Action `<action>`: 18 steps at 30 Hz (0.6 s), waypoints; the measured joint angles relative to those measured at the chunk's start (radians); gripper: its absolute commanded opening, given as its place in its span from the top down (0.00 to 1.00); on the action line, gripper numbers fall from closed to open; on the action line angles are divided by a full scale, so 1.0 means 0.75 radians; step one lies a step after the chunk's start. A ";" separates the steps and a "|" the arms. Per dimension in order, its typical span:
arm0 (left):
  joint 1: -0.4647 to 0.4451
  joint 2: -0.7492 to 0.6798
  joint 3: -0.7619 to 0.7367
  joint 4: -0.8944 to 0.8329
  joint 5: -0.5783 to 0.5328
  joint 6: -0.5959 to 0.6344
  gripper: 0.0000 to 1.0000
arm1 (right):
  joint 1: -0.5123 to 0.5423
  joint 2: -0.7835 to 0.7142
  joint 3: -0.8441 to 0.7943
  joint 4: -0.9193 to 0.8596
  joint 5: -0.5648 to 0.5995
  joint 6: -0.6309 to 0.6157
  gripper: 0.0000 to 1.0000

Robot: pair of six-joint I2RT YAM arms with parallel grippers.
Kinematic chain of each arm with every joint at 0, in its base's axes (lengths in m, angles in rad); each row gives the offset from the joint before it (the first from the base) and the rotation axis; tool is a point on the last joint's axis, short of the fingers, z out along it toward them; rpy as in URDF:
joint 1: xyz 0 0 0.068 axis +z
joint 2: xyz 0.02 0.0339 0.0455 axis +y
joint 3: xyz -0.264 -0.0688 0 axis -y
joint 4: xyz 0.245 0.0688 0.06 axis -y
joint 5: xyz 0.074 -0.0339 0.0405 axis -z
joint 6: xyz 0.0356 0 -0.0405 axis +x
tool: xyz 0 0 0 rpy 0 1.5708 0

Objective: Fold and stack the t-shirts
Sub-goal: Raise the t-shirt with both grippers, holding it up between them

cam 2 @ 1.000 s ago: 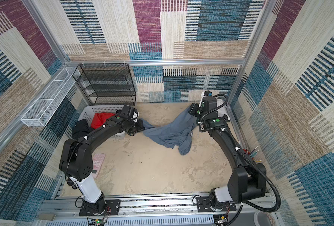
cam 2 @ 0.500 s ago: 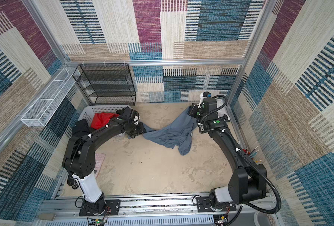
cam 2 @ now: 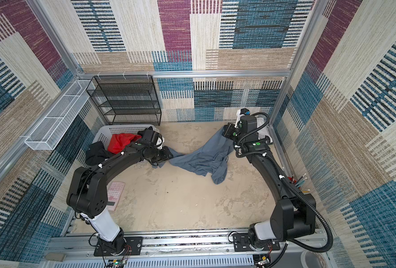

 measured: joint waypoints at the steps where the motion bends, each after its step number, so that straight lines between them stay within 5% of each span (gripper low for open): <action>1: 0.000 -0.003 -0.013 0.007 0.008 -0.002 0.61 | 0.000 0.000 0.000 0.001 -0.005 0.004 1.00; 5: -0.001 0.010 -0.031 0.027 0.018 -0.007 0.66 | 0.000 0.000 -0.005 0.008 -0.022 0.010 1.00; 8: -0.002 0.036 -0.031 0.047 0.032 -0.020 0.97 | 0.000 0.000 -0.010 0.013 -0.025 0.013 1.00; 9: -0.002 0.042 -0.030 0.046 0.039 -0.021 1.00 | 0.000 0.000 -0.011 0.013 -0.025 0.013 1.00; 18: 0.001 0.032 0.081 0.006 0.041 -0.017 1.00 | 0.000 0.050 0.023 0.022 -0.030 0.012 1.00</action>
